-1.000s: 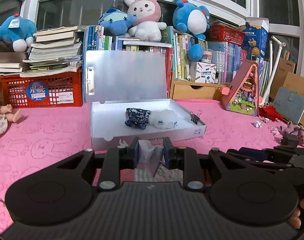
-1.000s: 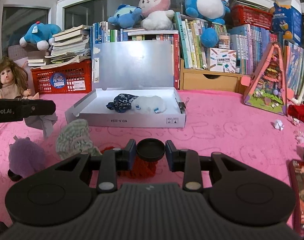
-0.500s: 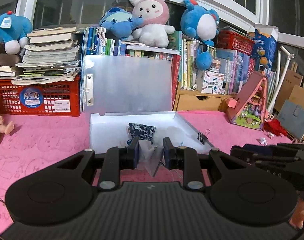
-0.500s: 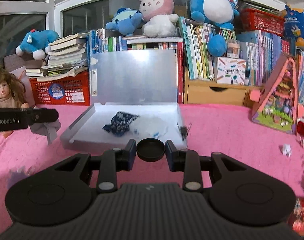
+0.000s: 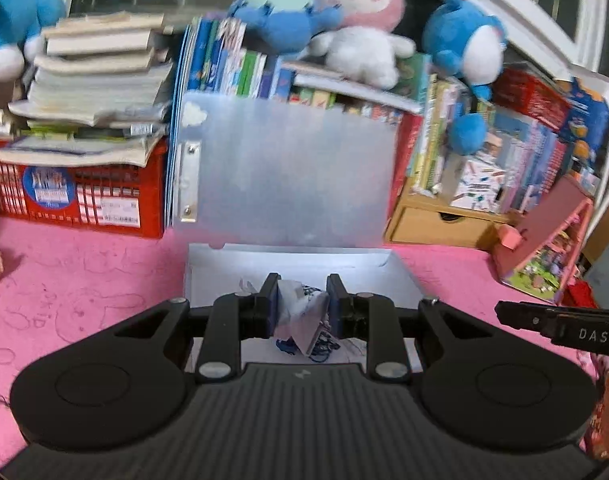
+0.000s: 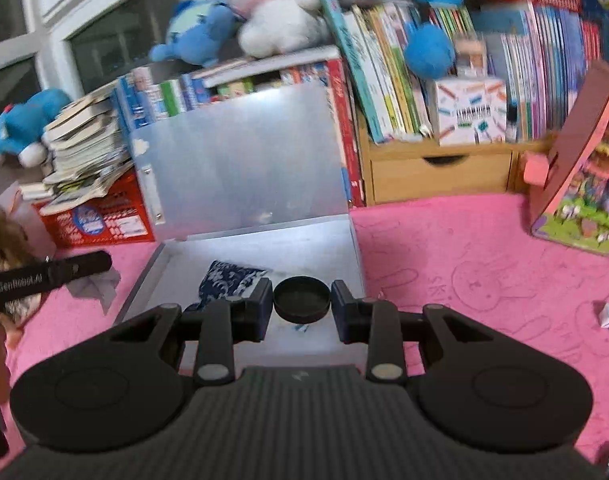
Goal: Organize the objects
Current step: 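Carry the white tissue and black lid with both grippers over the white box, then open the left gripper to drop the tissue while the right drops the black lid, then withdraw both grippers from the box toward the green gingham cloth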
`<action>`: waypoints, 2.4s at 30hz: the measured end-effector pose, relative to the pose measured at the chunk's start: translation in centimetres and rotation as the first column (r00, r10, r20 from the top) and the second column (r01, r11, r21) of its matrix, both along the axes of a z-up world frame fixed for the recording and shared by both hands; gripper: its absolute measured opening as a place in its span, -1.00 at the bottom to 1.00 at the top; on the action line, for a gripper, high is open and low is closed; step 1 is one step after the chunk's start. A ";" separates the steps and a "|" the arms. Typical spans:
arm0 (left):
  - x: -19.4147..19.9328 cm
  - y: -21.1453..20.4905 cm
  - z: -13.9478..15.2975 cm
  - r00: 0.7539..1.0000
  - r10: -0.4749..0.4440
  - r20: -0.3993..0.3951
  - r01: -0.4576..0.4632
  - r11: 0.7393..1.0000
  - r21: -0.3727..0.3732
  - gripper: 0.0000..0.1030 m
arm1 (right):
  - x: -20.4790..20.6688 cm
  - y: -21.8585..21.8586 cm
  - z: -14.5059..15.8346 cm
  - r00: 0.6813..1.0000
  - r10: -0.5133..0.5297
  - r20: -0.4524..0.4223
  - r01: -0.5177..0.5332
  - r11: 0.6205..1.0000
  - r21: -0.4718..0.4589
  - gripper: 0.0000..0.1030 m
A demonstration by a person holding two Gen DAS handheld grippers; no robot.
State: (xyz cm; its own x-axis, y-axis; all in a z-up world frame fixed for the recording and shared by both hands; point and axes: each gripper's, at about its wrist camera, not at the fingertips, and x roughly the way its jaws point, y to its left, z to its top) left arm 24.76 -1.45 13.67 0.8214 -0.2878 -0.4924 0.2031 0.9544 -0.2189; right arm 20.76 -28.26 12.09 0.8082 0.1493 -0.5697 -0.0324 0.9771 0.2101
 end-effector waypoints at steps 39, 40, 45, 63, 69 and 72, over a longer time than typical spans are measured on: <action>12.4 -2.2 -10.1 0.988 0.098 -0.119 -0.076 0.982 0.174 -0.44 | 15.3 0.9 -10.7 0.980 -0.077 -0.181 0.073 0.997 -0.030 -0.30; 12.3 -2.3 -10.1 0.989 0.096 -0.116 -0.075 0.982 0.175 -0.44 | 15.3 0.9 -10.6 0.980 -0.077 -0.183 0.072 0.997 -0.030 -0.30; 12.3 -2.6 -10.3 0.990 0.082 -0.112 -0.061 0.981 0.182 -0.44 | 15.4 1.1 -10.7 0.981 -0.068 -0.182 0.063 0.997 -0.033 -0.25; 7.2 -3.5 -3.8 1.000 0.026 -0.008 -0.024 0.979 0.202 0.08 | 10.0 0.1 -4.0 0.996 -0.065 -0.061 0.066 0.998 0.019 0.31; 2.8 -3.4 -1.2 0.999 -0.013 0.040 0.004 0.979 0.203 0.17 | 5.7 1.0 -1.3 0.999 -0.031 0.017 0.031 0.999 -0.026 0.36; 0.4 -3.3 -0.5 0.998 -0.028 0.061 0.015 0.979 0.204 0.19 | 3.1 1.8 -0.5 0.998 -0.005 0.057 0.008 0.998 -0.062 0.38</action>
State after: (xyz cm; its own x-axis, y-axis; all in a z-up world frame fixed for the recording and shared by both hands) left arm 25.12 -4.72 13.19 0.8475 -0.2050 -0.4895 0.2313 0.9729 -0.0070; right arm 23.91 -26.46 11.63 0.8402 0.1093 -0.5312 -0.0359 0.9885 0.1466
